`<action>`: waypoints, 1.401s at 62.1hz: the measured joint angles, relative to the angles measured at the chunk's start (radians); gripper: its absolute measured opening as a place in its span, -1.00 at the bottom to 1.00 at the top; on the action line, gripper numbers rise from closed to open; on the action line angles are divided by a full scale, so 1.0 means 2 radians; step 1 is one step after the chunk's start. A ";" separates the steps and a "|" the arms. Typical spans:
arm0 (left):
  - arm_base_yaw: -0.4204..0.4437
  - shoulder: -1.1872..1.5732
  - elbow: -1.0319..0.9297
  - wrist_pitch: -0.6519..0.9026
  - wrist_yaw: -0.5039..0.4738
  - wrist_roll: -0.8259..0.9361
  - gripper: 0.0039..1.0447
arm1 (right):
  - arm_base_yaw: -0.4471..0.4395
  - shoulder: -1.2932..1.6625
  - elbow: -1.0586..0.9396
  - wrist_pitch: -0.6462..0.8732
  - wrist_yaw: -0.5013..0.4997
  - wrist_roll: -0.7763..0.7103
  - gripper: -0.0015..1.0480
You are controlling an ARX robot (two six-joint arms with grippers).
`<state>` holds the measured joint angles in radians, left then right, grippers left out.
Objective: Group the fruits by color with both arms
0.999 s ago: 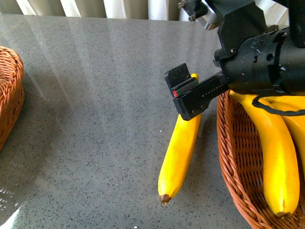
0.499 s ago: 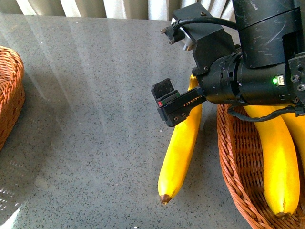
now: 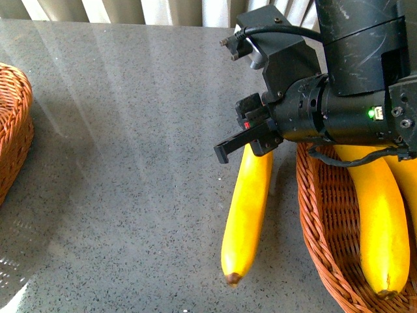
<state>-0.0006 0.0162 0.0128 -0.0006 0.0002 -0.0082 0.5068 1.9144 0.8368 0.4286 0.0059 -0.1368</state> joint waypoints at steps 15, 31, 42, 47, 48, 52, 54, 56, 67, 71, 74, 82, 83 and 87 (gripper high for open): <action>0.000 0.000 0.000 0.000 0.000 0.000 0.83 | 0.001 -0.037 -0.007 -0.010 -0.006 0.013 -0.82; 0.000 0.000 0.000 0.000 0.000 0.000 0.83 | -0.035 -0.163 -0.010 -0.060 -0.036 0.058 -0.83; 0.000 0.000 0.000 0.000 0.000 0.000 0.83 | -0.106 -0.262 -0.012 -0.132 -0.085 0.057 -0.83; 0.000 0.000 0.000 0.000 0.000 0.000 0.83 | -0.150 -0.292 -0.017 -0.183 -0.117 0.032 -0.83; 0.000 0.000 0.000 0.000 0.000 0.000 0.83 | -0.155 -0.294 -0.018 -0.190 -0.120 0.029 -0.83; 0.000 0.000 0.000 0.000 0.000 0.000 0.83 | -0.185 -0.301 -0.025 -0.229 -0.129 0.001 -0.83; 0.000 0.000 0.000 0.000 0.000 0.000 0.83 | -0.196 -0.302 -0.030 -0.244 -0.130 -0.013 -0.83; 0.000 0.000 0.000 0.000 0.000 0.000 0.83 | -0.212 -0.302 -0.038 -0.261 -0.130 -0.031 -0.84; 0.000 0.000 0.000 0.000 0.000 0.000 0.83 | -0.245 -0.297 -0.088 -0.255 -0.111 -0.100 -0.83; 0.000 0.000 0.000 0.000 0.000 0.000 0.83 | -0.241 -0.293 -0.100 -0.238 -0.113 -0.113 -0.65; 0.000 0.000 0.000 0.000 0.000 0.000 0.83 | -0.236 -0.285 -0.107 -0.219 -0.109 -0.115 -0.50; 0.000 0.000 0.000 0.000 0.000 0.000 0.83 | -0.230 -0.262 -0.120 -0.167 -0.091 -0.122 -0.12; 0.000 0.000 0.000 0.000 0.000 0.000 0.83 | -0.231 -0.261 -0.121 -0.163 -0.091 -0.122 -0.08; 0.000 0.000 0.000 0.000 0.000 0.000 0.83 | -0.232 -0.264 -0.129 -0.143 -0.090 -0.117 0.13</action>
<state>-0.0006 0.0162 0.0128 -0.0006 -0.0002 -0.0082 0.0429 1.3872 0.5793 0.1432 -0.1749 -0.3702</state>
